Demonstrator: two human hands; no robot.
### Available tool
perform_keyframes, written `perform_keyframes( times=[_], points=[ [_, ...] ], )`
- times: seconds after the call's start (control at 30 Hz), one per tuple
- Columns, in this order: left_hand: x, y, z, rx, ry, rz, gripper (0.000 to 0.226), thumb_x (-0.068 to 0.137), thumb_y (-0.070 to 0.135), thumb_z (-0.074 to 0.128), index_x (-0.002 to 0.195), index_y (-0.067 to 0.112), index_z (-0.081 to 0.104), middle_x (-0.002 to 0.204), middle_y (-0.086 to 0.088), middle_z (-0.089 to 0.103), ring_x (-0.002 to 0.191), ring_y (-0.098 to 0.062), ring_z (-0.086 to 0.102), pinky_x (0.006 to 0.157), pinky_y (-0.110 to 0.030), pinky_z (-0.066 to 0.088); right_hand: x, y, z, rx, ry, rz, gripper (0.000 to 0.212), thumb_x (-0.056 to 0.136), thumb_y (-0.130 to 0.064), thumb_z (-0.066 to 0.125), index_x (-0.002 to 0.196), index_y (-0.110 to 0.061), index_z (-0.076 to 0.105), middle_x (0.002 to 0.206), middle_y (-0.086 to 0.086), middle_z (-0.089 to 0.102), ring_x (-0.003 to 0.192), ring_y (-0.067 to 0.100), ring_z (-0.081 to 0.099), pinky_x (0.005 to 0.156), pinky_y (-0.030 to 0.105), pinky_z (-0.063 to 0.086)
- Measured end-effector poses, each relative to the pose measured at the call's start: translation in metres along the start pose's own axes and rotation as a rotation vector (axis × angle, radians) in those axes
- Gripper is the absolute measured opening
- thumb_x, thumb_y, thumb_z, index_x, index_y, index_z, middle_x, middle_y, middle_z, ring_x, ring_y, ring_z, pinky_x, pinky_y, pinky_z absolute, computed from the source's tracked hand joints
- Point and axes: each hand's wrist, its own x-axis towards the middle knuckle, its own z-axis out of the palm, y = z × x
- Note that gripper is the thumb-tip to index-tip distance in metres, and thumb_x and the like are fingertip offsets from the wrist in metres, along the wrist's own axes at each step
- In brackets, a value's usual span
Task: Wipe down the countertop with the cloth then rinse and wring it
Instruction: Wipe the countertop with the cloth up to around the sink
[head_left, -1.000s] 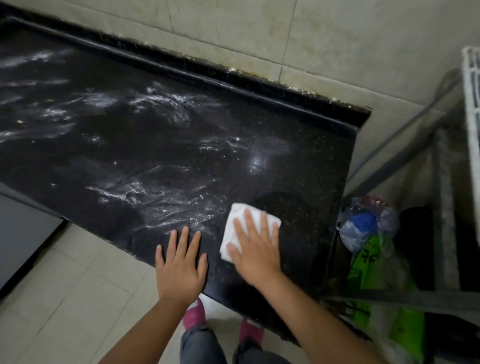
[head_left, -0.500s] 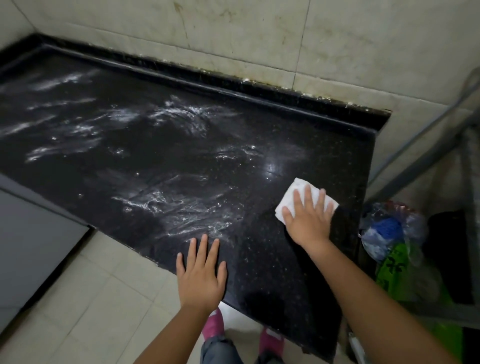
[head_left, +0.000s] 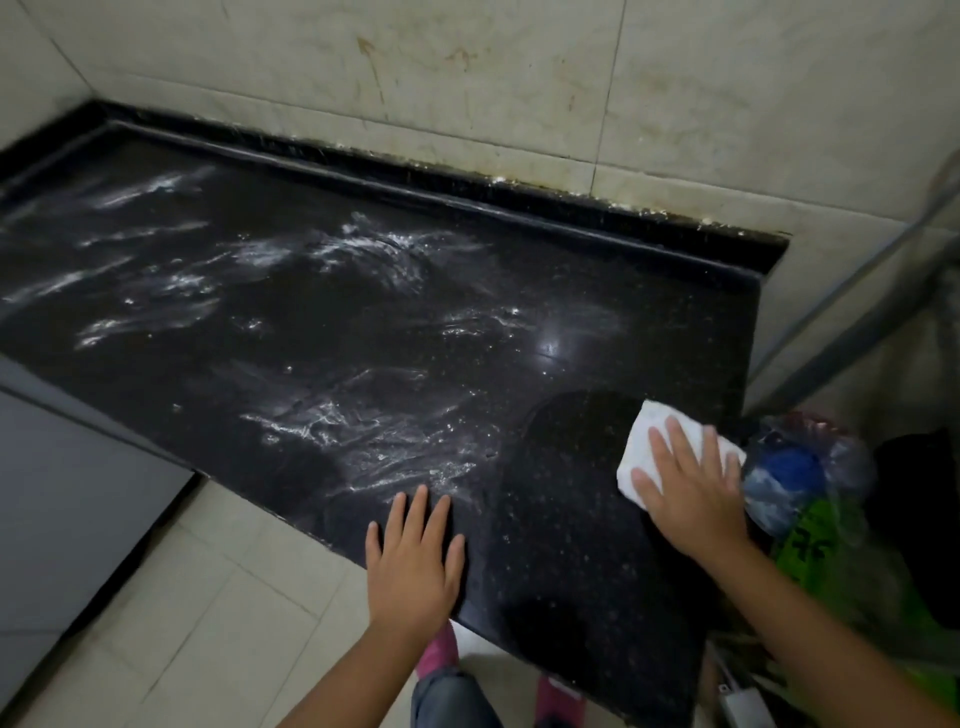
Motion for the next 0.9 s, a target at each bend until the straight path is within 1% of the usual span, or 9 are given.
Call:
perform_keyframes(
  times=[0.07,0.17,0.33,0.43,0.5,0.6,0.73,0.8,0.9],
  points=[
    [0.008,-0.004,-0.009,-0.073,0.003,0.007,0.059,0.086,0.047,0.021,0.116,0.018,0.063,0.130,-0.007,0.058,0.121,-0.031,0.053,0.091,-0.054,0.045,0.042,-0.013,-0.011,0.077,-0.045,0.162,0.058,0.096,-0.048,0.016,0.147,-0.021,0.014,0.157,0.000,0.003,0.142,0.035,-0.001,0.114,0.052,0.005],
    [0.029,-0.015,-0.027,-0.165,0.040,0.004,0.086,0.073,0.056,-0.004,0.140,0.021,0.037,0.153,-0.002,0.025,0.144,-0.024,0.014,0.114,-0.045,0.016,0.092,-0.068,-0.020,0.130,-0.053,0.249,0.058,0.096,-0.046,0.019,0.148,-0.024,0.004,0.156,-0.004,-0.009,0.141,0.034,-0.015,0.113,0.051,-0.007],
    [0.086,-0.046,-0.056,-0.178,0.117,0.024,0.079,0.079,0.053,0.002,0.141,0.017,0.035,0.153,-0.004,0.024,0.144,-0.023,0.012,0.115,-0.042,0.014,0.090,-0.179,-0.008,0.111,-0.090,-0.098,0.059,0.096,-0.046,0.022,0.148,-0.022,0.004,0.157,-0.004,-0.008,0.140,0.032,-0.019,0.112,0.048,-0.012],
    [0.136,-0.058,-0.068,-0.158,0.126,0.050,0.057,0.092,0.040,0.022,0.141,0.014,0.035,0.152,-0.007,0.026,0.143,-0.025,0.015,0.113,-0.043,0.017,0.043,-0.180,0.015,0.015,0.036,-0.274,0.057,0.086,-0.047,0.033,0.136,-0.021,0.043,0.150,0.000,0.033,0.139,0.031,0.009,0.109,0.044,-0.006],
    [0.169,-0.057,-0.074,-0.163,0.118,0.079,0.048,0.098,0.032,0.032,0.141,0.013,0.034,0.153,-0.007,0.025,0.143,-0.025,0.014,0.113,-0.043,0.019,0.008,-0.151,0.027,-0.021,-0.008,-0.270,0.056,0.082,-0.050,0.034,0.130,-0.025,0.048,0.150,-0.005,0.031,0.134,0.030,0.024,0.109,0.042,0.001],
    [0.210,-0.047,-0.081,-0.161,0.085,0.144,0.048,0.098,0.031,0.033,0.143,0.014,0.030,0.154,-0.006,0.021,0.144,-0.025,0.011,0.114,-0.044,0.018,-0.019,-0.082,0.032,-0.023,0.046,-0.092,0.054,0.095,-0.051,0.009,0.145,-0.031,0.013,0.156,-0.009,-0.006,0.144,0.023,-0.003,0.113,0.039,0.000],
    [0.249,-0.034,-0.086,-0.170,0.042,0.219,0.050,0.099,0.033,0.028,0.145,0.017,0.022,0.156,-0.004,0.012,0.145,-0.023,0.002,0.115,-0.044,0.009,0.028,-0.038,0.003,0.044,-0.014,0.378,0.071,0.091,-0.056,0.005,0.136,-0.014,0.039,0.146,0.014,0.036,0.130,0.047,0.032,0.095,0.064,0.033],
    [0.261,-0.030,-0.086,-0.152,0.031,0.250,0.050,0.099,0.034,0.027,0.146,0.018,0.020,0.157,-0.003,0.009,0.145,-0.023,-0.001,0.116,-0.044,0.006,0.076,-0.039,-0.016,0.102,-0.030,0.551,0.084,0.079,-0.060,0.003,0.143,-0.012,0.028,0.153,0.012,0.021,0.137,0.046,0.016,0.106,0.062,0.017],
    [0.272,-0.025,-0.084,-0.125,0.020,0.288,0.050,0.099,0.035,0.025,0.147,0.021,0.017,0.157,-0.002,0.005,0.145,-0.022,-0.004,0.116,-0.043,0.003,0.153,-0.065,-0.030,0.148,-0.054,0.675,0.063,0.094,-0.050,0.015,0.148,-0.020,0.003,0.157,0.001,-0.007,0.141,0.037,-0.010,0.114,0.052,0.000]
  ],
)
